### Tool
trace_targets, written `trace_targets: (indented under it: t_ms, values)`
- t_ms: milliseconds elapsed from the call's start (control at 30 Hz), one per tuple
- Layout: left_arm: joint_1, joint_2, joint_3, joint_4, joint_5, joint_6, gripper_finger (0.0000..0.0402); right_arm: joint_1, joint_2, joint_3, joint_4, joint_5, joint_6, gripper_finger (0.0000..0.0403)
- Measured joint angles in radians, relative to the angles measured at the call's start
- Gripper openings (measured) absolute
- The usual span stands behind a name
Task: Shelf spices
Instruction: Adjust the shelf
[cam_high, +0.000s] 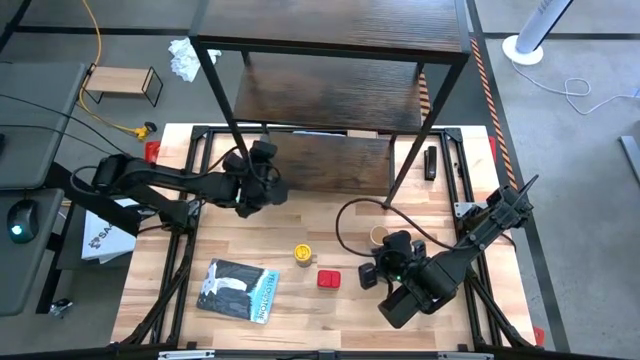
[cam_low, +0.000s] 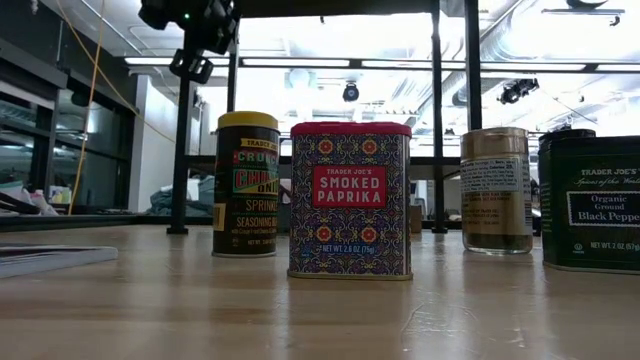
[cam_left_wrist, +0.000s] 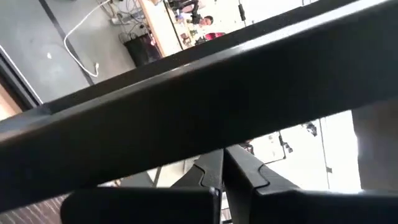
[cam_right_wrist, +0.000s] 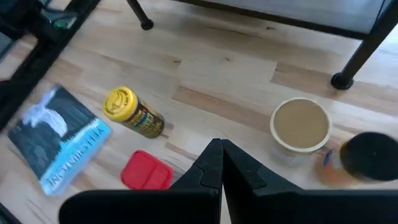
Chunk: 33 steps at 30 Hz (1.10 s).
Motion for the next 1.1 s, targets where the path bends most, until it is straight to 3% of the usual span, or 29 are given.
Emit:
trace_targets:
  t_ms: [100,300,500,567,667,733,833,900,967,1033,1100]
  values:
    - [-0.06,-0.002,0.0,-0.001,0.034,0.073,0.0,0.01,0.0,0.0,-0.045,-0.082,-0.04,0.0]
    - [-0.262,-0.055,0.0,-0.07,0.199,0.385,0.0,0.057,-0.003,-0.013,-0.135,-0.297,-0.087,0.0]
    - [-0.432,-0.197,-0.001,-0.209,0.351,0.585,0.0,0.025,0.044,-0.104,-0.132,-0.511,-0.116,0.0]
    - [-0.474,-0.255,-0.001,-0.219,0.404,0.698,0.0,0.014,0.048,-0.125,-0.09,-0.498,-0.07,0.0]
    - [-0.531,-0.345,-0.001,-0.193,0.439,0.84,0.0,0.016,0.021,-0.13,0.142,-0.201,-0.054,0.0]
    - [-0.568,-0.406,-0.001,-0.171,0.441,0.913,0.0,0.002,-0.001,-0.13,0.333,-0.024,-0.165,0.0]
    - [-0.626,-0.483,-0.001,-0.124,0.442,1.051,0.0,-0.073,-0.022,-0.128,0.659,0.023,-0.509,0.0]
    - [-0.665,-0.524,0.0,-0.097,0.442,1.14,0.0,-0.144,-0.021,-0.128,0.943,-0.098,-0.855,0.0]
    - [-0.699,-0.553,0.0,-0.073,0.447,1.213,0.0,-0.225,-0.018,-0.128,1.202,-0.298,-1.125,0.0]
    - [-0.727,-0.572,0.0,-0.068,0.448,1.254,0.0,-0.298,-0.015,-0.119,1.347,-0.479,-1.248,0.0]
    - [-0.756,-0.587,0.0,-0.068,0.447,1.269,0.0,-0.355,-0.014,-0.1,1.335,-0.556,-1.291,0.0]
